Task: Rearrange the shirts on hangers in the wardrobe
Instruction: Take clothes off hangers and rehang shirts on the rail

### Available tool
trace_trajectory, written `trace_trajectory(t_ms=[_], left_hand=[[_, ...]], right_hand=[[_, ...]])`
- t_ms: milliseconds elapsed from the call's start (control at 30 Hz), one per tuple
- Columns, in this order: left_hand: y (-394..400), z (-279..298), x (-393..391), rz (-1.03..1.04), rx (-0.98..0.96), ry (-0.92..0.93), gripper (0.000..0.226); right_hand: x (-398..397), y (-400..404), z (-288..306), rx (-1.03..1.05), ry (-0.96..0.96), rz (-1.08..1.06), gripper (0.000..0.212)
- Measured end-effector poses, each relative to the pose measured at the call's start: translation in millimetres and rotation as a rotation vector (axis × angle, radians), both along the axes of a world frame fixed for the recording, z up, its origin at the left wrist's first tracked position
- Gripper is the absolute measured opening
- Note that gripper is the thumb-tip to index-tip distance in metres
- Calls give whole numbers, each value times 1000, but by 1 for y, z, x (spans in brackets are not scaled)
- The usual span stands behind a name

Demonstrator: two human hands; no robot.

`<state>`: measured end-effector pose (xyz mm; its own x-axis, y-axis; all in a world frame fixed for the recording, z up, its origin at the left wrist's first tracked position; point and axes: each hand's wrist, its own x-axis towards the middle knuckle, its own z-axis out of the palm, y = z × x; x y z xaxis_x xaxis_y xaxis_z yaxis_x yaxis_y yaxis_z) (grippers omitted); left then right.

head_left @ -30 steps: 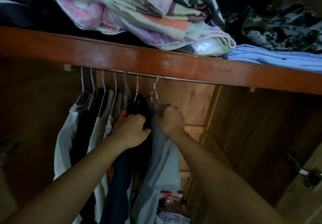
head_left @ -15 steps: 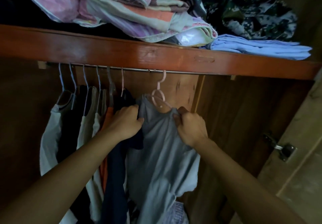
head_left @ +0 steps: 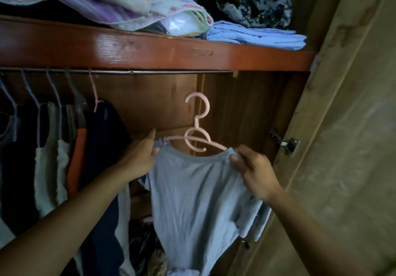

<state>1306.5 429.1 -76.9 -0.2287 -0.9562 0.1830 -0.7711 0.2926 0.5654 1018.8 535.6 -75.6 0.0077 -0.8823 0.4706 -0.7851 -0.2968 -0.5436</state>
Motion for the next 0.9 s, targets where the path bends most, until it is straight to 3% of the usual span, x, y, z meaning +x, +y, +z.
trace_trajectory(t_ms=[200,333,567,667,900], left_hand=[[20,8,-40,-123,33,-2,47],[49,20,-77,-370,9,24,14],[107,47,-143,-636,-6,169,17],[138,52,-182,-691,-14,176,16],[194,54,-247,-814,-40,181,13]], right_hand=[[-41,62,4,17,-39,-56,17],[-71,108,14,20,-75,-92,19],[-128,199,30,-17,-81,-213,8],[-148,244,35,-33,-5,-255,19],[-185,329,41,-34,178,-442,8]])
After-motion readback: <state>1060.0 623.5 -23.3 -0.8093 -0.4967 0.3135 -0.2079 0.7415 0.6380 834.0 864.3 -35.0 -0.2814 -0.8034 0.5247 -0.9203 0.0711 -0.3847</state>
